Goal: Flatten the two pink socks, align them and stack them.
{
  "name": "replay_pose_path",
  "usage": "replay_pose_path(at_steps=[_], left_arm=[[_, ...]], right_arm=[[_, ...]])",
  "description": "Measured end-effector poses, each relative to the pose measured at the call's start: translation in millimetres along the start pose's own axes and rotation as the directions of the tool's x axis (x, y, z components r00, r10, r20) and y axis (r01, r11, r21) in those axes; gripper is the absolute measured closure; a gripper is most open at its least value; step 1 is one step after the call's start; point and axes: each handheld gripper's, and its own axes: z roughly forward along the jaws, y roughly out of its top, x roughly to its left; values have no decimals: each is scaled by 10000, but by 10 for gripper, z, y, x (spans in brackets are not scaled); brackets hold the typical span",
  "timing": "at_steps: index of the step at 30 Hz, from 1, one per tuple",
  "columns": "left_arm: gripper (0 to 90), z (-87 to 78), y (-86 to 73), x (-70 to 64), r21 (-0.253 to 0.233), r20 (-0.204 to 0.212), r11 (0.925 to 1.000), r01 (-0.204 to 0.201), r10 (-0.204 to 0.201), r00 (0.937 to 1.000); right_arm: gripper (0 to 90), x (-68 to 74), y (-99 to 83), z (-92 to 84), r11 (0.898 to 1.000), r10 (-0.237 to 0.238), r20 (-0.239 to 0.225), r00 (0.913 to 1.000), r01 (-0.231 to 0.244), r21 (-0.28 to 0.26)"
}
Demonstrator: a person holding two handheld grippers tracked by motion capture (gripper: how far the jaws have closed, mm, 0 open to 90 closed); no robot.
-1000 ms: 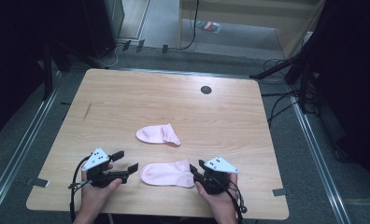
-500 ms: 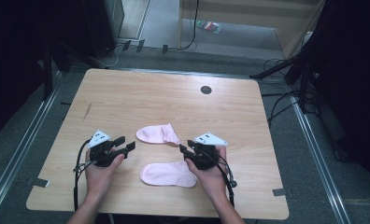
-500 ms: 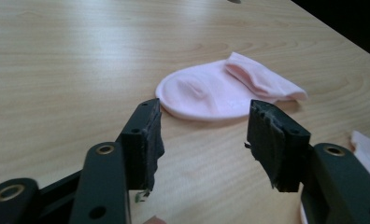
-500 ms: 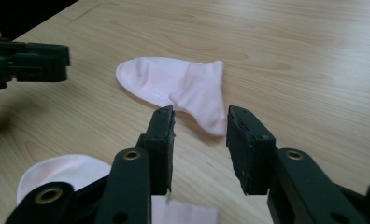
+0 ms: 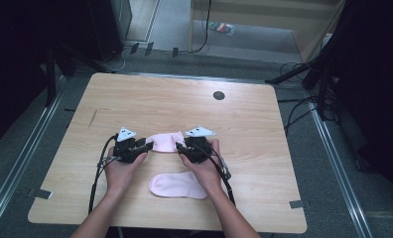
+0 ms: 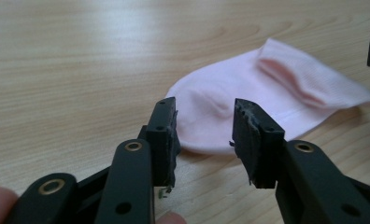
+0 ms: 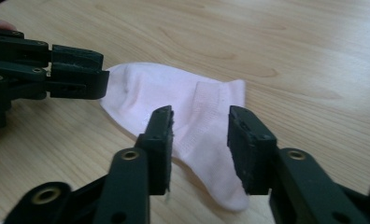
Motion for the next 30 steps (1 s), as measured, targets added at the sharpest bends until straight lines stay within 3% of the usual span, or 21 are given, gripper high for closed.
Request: replay_pose_path(at_steps=[2, 5, 7, 9, 11, 13, 14, 17, 18, 19, 21, 25, 27, 30], left_arm=[[650, 9, 1, -34, 148, -297, 9996, -245, 249, 9992], [695, 22, -3, -89, 342, -785, 9971, -686, 711, 9944], [755, 26, -5, -107, 382, -1070, 9950, -920, 956, 9896], [823, 26, -5, -106, 394, -1093, 9951, -908, 946, 9895], [877, 28, -4, -109, 452, -1004, 9939, -1002, 1043, 9895], [894, 30, -6, -130, 468, -1077, 9921, -1160, 1204, 9869], [898, 31, -6, -132, 469, -1075, 9919, -1180, 1225, 9866], [900, 26, -2, -104, 485, -931, 9932, -1059, 1101, 9896], [900, 26, -2, -104, 485, -931, 9932, -1059, 1101, 9896], [900, 28, -2, -99, 450, -922, 9936, -1035, 1072, 9900], [900, 26, -2, -103, 477, -921, 9930, -1080, 1120, 9894], [900, 28, -2, -102, 457, -932, 9933, -1063, 1102, 9895], [900, 26, -1, -103, 476, -926, 9930, -1082, 1122, 9894], [900, 28, -3, -104, 452, -922, 9937, -1024, 1062, 9901]], right_arm=[[557, 18, 32, 139, 9983, -189, -75, 9998, 193, 557], [576, 39, 28, 217, 9958, -466, 275, 9985, 443, 800], [639, 46, 13, 252, 9941, -530, 451, 9976, 484, 968], [736, 52, -8, 276, 9905, -737, 939, 9928, 620, 1224], [837, 32, -20, 271, 9904, -711, 1069, 9917, 574, 1261], [891, -11, -11, 226, 9940, -401, 1107, 9930, 283, 1060], [898, -51, 6, 189, 9958, 5, 972, 9953, -93, 910], [900, -164, 28, 100, 9959, 721, 929, 9931, -768, 480], [900, -164, 28, 100, 9959, 721, 929, 9931, -768, 480], [900, -268, 29, 33, 9917, 1235, 921, 9881, -1263, 246], [900, -349, 14, -7, 9875, 1555, 926, 9835, -1573, 118], [900, -399, -13, -34, 9885, 1481, 1144, 9823, -1506, 131], [900, -432, -31, -40, 9836, 1787, 1178, 9768, -1803, 26], [871, -549, -68, -43, 9584, 2832, 1298, 9502, -2855, -12]])
